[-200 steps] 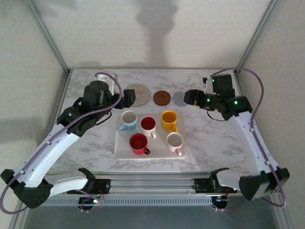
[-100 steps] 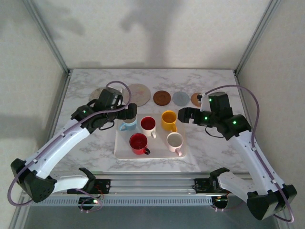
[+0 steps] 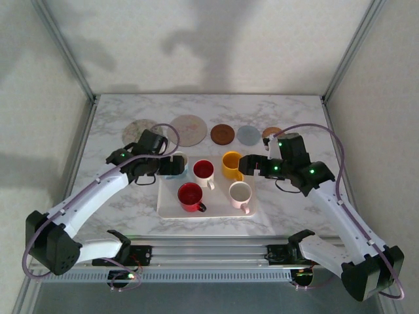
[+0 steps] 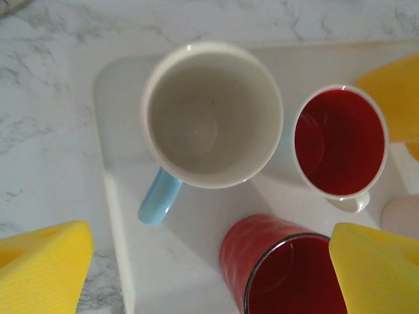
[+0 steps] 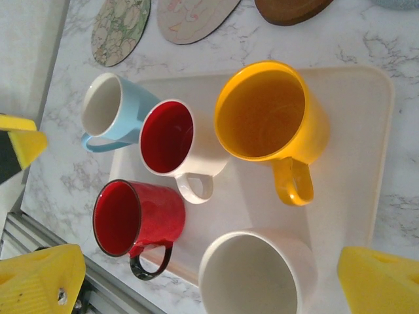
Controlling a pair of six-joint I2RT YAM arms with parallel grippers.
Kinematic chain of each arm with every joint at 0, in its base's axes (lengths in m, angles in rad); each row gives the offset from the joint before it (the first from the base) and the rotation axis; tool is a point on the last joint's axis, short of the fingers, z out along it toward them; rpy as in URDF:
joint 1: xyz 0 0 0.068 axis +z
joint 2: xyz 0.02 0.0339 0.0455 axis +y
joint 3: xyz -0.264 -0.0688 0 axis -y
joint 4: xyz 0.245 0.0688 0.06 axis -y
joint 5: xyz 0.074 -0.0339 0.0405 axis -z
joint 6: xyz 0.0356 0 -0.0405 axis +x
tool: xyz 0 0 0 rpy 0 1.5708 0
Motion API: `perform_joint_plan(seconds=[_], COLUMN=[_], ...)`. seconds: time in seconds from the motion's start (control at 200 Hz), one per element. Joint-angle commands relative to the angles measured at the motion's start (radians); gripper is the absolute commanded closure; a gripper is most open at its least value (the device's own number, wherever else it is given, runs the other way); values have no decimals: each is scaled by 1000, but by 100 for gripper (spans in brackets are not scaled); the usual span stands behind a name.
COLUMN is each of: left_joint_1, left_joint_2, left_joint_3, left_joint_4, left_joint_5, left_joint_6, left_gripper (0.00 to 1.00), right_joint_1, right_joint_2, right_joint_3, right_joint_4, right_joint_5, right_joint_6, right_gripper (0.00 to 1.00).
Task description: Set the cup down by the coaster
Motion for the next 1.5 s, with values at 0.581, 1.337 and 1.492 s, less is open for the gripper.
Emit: perform_joint_plan(seconds=[0.581, 1.337, 1.492], left_joint_1=[96, 97, 96], left_joint_2=[112, 194, 199], left_joint_3=[-58, -46, -46], left_joint_4=[33, 39, 45], left_joint_5=[144, 169, 180], left_joint_6=[168, 162, 151], left_gripper=[23, 35, 38], right_joint_1=[8, 9, 9], right_joint_2=[75, 98, 103], right_joint_3=[11, 13, 13], right_joint_4=[55, 53, 57], right_joint_5=[5, 18, 18], right_joint_6=[28, 22, 21], right_gripper=[1, 1, 1])
